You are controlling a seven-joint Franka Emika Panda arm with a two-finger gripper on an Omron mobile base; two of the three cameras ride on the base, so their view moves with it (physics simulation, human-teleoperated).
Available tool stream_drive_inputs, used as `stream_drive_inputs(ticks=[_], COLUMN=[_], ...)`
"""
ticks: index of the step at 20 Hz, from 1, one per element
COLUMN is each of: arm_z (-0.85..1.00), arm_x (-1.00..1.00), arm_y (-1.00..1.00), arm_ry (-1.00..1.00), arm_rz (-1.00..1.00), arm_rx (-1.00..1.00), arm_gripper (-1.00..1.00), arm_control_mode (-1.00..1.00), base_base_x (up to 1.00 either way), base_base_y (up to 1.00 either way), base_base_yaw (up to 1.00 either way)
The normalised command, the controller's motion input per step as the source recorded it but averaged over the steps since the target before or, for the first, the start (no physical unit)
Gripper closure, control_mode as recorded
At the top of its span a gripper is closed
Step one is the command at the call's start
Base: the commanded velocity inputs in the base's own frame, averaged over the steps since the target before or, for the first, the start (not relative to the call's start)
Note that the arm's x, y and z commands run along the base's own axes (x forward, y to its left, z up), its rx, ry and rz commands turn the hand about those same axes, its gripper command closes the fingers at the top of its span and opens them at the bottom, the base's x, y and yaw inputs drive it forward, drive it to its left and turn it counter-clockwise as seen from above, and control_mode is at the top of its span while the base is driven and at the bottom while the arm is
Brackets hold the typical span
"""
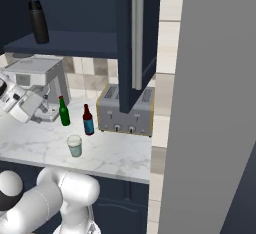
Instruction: Sort all alcoholic drinks to one cabinet, and non-alcoholic drinks to the other.
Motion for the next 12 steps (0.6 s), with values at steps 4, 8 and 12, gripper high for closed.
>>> stream_drive_inputs(ticks=[4, 8, 12], arm_z=[-0.11, -0.22, -0.28], arm_x=[0.0, 0.0, 0.0], arm_y=[0.0, 0.0, 0.0], arm_ry=[-0.08, -0.06, -0.04], arm_rz=[-0.07, -0.09, -0.1], arm_rx=[0.0, 0.0, 0.0], arm_gripper=[-1.0, -1.0, -1.0], arm_control_mode=[-1.0, -1.0, -1.0], base_base_x=[0.0, 0.0, 0.0], base_base_y=[0.0, 0.0, 0.0], base_base_yaw=[0.0, 0.0, 0.0])
